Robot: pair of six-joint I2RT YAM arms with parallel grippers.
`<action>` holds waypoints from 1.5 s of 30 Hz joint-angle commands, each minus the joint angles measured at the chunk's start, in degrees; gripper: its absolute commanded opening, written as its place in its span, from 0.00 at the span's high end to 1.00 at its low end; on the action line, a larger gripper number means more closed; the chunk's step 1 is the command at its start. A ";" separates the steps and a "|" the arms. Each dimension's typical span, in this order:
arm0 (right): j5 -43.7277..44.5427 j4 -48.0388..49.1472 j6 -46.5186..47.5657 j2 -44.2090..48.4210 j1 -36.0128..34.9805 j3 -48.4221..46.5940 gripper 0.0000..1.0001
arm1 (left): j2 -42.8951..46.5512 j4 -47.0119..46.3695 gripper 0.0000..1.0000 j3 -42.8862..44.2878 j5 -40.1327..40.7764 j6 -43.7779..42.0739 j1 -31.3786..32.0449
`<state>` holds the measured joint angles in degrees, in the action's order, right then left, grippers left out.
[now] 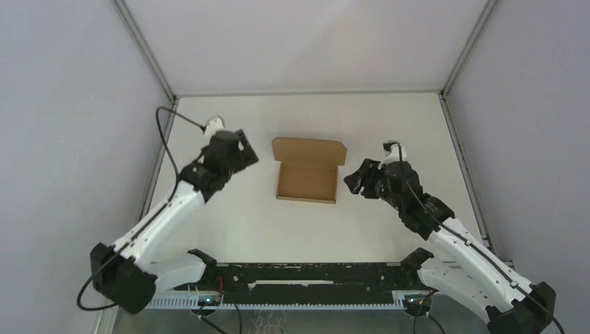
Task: Fold the paper box
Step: Adjust the paper box at the center of the board, then pick up the product from the center of the board.
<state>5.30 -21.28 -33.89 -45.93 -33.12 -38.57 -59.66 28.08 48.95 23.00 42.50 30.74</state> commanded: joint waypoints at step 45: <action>-13.02 5.65 4.41 -7.62 -10.70 4.82 0.38 | -66.19 10.23 0.15 56.36 -26.28 -42.16 -30.54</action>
<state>-9.08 -18.92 -28.84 -52.53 -42.70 -33.87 -124.36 36.80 99.24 -0.62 1.48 0.67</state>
